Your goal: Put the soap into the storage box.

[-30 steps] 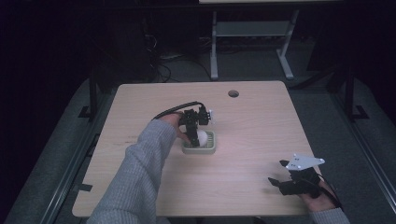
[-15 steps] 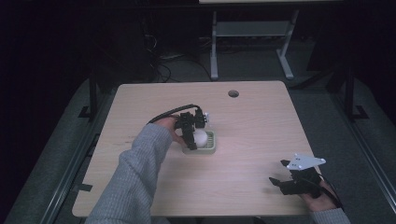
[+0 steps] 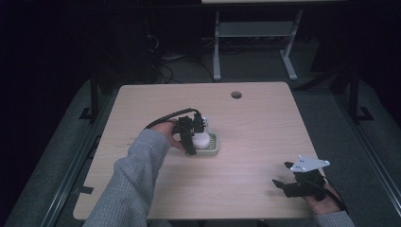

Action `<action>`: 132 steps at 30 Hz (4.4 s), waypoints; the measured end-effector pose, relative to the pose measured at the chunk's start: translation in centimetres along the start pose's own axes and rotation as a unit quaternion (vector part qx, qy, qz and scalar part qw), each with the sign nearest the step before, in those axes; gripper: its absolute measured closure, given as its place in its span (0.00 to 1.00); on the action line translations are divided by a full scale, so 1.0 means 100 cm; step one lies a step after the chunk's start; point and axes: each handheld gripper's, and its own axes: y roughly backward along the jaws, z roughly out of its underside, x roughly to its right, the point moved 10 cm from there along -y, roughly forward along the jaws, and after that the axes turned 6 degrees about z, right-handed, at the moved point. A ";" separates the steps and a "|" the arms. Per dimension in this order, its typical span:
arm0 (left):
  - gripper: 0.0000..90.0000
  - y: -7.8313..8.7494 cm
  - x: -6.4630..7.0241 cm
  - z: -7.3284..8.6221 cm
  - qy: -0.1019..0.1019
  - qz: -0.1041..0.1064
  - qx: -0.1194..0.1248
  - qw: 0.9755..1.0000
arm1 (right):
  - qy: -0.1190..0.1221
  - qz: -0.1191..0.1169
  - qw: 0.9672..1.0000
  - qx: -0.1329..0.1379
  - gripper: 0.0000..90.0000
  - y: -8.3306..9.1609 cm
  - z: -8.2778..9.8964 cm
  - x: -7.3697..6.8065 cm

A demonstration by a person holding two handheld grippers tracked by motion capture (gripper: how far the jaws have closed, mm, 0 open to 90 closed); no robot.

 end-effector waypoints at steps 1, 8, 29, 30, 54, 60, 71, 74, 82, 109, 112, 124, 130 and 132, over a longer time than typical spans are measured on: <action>0.25 0.000 0.001 0.000 -0.001 0.000 0.001 1.000 | -0.002 0.000 1.000 0.000 0.25 0.000 0.000 0.000; 0.25 0.003 0.007 0.000 -0.007 -0.003 0.006 1.000 | -0.004 0.001 1.000 0.002 0.25 0.001 0.000 0.001; 0.24 0.004 0.024 0.022 -0.006 -0.007 0.016 1.000 | -0.007 0.004 1.000 -0.004 0.25 -0.001 0.002 0.001; 0.24 0.004 0.026 0.023 -0.005 -0.007 0.017 1.000 | -0.009 0.003 1.000 -0.003 0.25 -0.001 0.001 0.001; 0.23 -0.003 0.048 0.039 -0.011 -0.012 0.017 1.000 | -0.012 0.008 1.000 -0.004 0.25 -0.002 0.002 0.002; 0.23 0.001 0.053 0.036 -0.018 -0.015 0.022 0.999 | -0.012 0.011 1.000 -0.004 0.25 -0.001 0.002 0.003; 0.23 0.003 0.061 0.035 -0.023 -0.019 0.018 0.999 | -0.012 0.012 1.000 -0.005 0.25 -0.001 0.003 0.004; 0.23 0.003 0.060 0.036 -0.022 -0.025 0.018 0.999 | -0.013 0.011 1.000 -0.005 0.25 -0.001 0.002 0.003; 0.23 -0.006 0.066 0.043 -0.013 -0.010 0.027 1.000 | -0.013 0.012 1.000 -0.005 0.25 -0.002 0.003 0.005; 0.22 -0.019 0.081 0.075 0.003 -0.016 0.038 0.999 | -0.015 0.011 1.000 -0.012 0.25 -0.004 0.005 0.002; 0.22 -0.021 0.083 0.078 0.011 -0.016 0.045 0.999 | -0.014 0.011 1.000 -0.011 0.25 -0.004 0.005 0.002; 0.22 -0.023 0.087 0.090 0.016 -0.022 0.054 0.998 | -0.018 0.014 1.000 -0.013 0.25 -0.004 0.005 0.002; 0.21 -0.027 0.091 0.096 0.018 -0.021 0.053 0.998 | -0.019 0.014 1.000 -0.015 0.25 -0.004 0.005 0.001; 0.21 -0.028 0.091 0.098 0.020 -0.022 0.055 0.998 | -0.019 0.014 1.000 -0.016 0.25 -0.004 0.005 0.001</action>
